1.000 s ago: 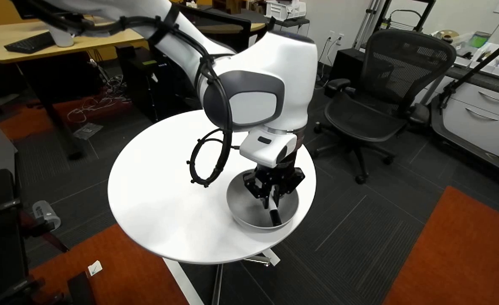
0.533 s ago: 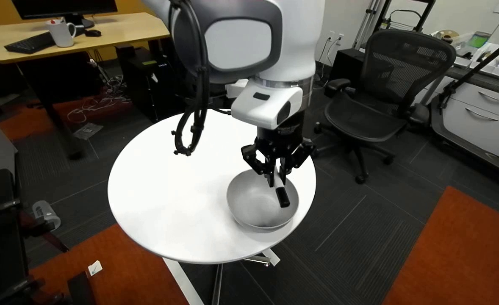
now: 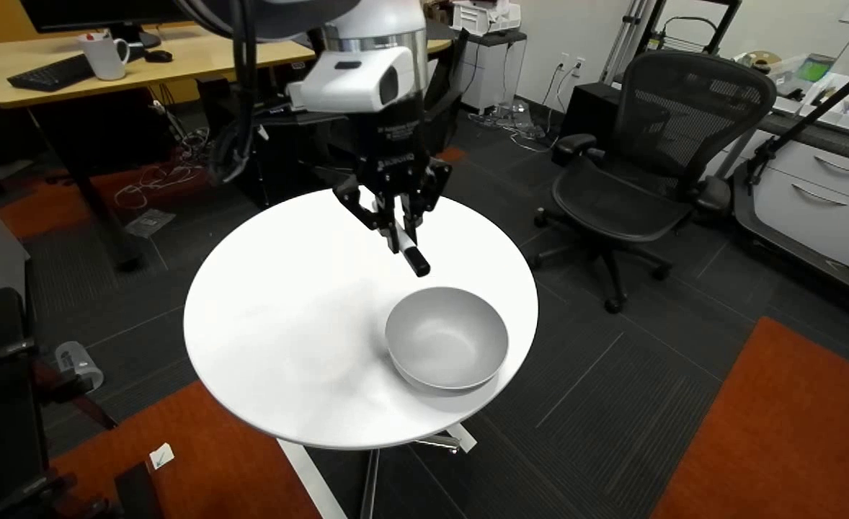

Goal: Remove the marker from the white bowl

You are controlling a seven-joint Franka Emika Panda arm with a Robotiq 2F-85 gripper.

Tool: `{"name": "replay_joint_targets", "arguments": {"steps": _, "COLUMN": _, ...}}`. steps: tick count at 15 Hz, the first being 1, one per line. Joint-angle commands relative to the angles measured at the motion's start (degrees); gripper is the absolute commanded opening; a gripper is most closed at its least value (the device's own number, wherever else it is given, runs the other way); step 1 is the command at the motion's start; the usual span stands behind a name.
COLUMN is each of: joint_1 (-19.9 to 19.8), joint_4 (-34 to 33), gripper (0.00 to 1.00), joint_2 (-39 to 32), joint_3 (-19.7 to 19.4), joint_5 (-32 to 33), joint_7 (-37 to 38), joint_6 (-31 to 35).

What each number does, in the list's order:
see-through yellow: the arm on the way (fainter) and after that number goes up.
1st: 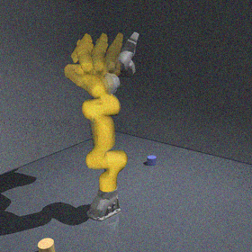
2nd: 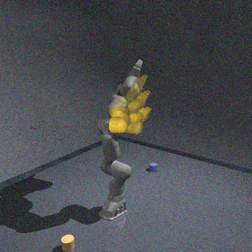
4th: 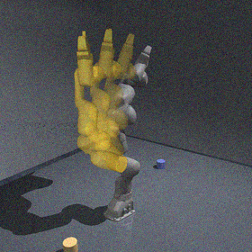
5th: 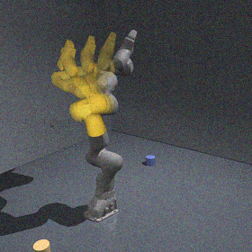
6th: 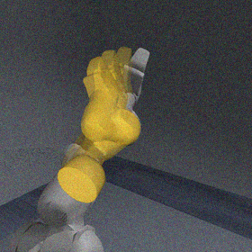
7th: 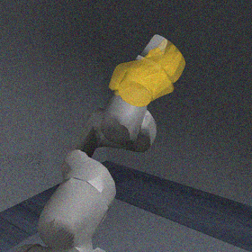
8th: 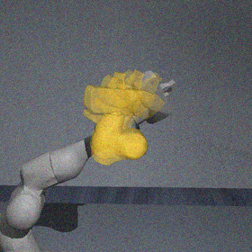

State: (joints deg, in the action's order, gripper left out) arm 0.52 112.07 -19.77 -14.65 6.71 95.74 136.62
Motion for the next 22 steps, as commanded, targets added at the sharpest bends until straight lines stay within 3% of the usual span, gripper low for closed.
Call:
{"name": "replay_joint_targets", "arguments": {"steps": 1, "joint_1": 2.8, "joint_4": 7.2, "gripper": 0.05, "joint_2": 5.2, "joint_3": 3.0, "joint_5": 4.0, "joint_7": -0.4, "joint_6": 1.4}}
{"name": "replay_joint_targets", "arguments": {"steps": 5, "joint_1": 4.3, "joint_4": 10.1, "gripper": 0.05, "joint_2": 5.3, "joint_3": 5.8, "joint_5": 5.6, "joint_7": 0.2, "joint_6": 1.6}}
{"name": "replay_joint_targets", "arguments": {"steps": 9, "joint_1": 4.6, "joint_4": 13.3, "gripper": 0.05, "joint_2": 3.4, "joint_3": 5.7, "joint_5": 6.6, "joint_7": 2.7, "joint_6": 5.5}}
{"name": "replay_joint_targets", "arguments": {"steps": 15, "joint_1": 5.4, "joint_4": 15.2, "gripper": 0.05, "joint_2": -1.7, "joint_3": 3.3, "joint_5": 8.2, "joint_7": 4.3, "joint_6": 14.7}}
{"name": "replay_joint_targets", "arguments": {"steps": 22, "joint_1": 8.2, "joint_4": 11.8, "gripper": 0.05, "joint_2": -9.6, "joint_3": -0.2, "joint_5": 7.5, "joint_7": 3.7, "joint_6": 21.4}}
